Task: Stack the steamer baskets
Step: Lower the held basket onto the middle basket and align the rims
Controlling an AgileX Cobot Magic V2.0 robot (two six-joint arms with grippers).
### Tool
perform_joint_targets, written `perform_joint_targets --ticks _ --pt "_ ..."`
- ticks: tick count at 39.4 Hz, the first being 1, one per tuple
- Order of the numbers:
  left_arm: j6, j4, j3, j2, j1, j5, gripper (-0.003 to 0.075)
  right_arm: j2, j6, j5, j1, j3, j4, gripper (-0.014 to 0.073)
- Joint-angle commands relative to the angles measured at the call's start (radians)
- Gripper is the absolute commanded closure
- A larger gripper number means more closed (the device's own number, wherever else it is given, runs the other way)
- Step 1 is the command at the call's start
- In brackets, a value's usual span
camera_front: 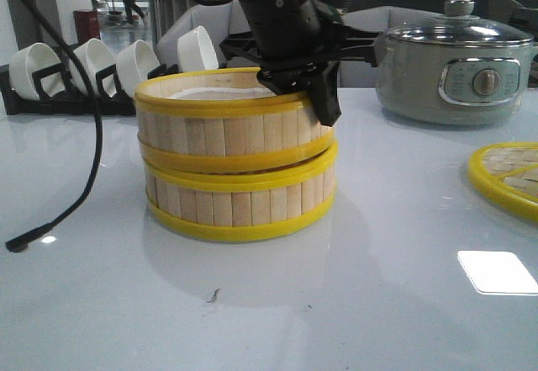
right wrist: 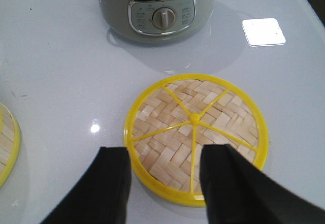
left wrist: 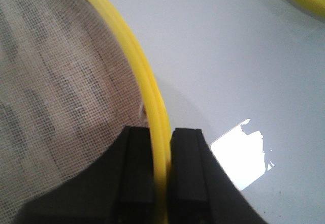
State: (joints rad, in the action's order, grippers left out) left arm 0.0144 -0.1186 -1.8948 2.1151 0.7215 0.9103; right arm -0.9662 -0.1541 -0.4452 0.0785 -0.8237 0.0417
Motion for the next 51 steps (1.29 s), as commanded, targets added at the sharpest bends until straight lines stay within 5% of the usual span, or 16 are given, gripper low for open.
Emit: perform_joint_targets --ticks 1,51 --pt "0.008 -0.018 -0.034 -0.078 0.001 -0.028 0.0635 0.01 0.008 0.071 0.003 -0.036 0.013 0.0171" --pt "0.008 -0.02 -0.034 -0.078 0.032 -0.021 0.0635 0.01 0.008 0.064 0.003 -0.036 0.012 0.0171"
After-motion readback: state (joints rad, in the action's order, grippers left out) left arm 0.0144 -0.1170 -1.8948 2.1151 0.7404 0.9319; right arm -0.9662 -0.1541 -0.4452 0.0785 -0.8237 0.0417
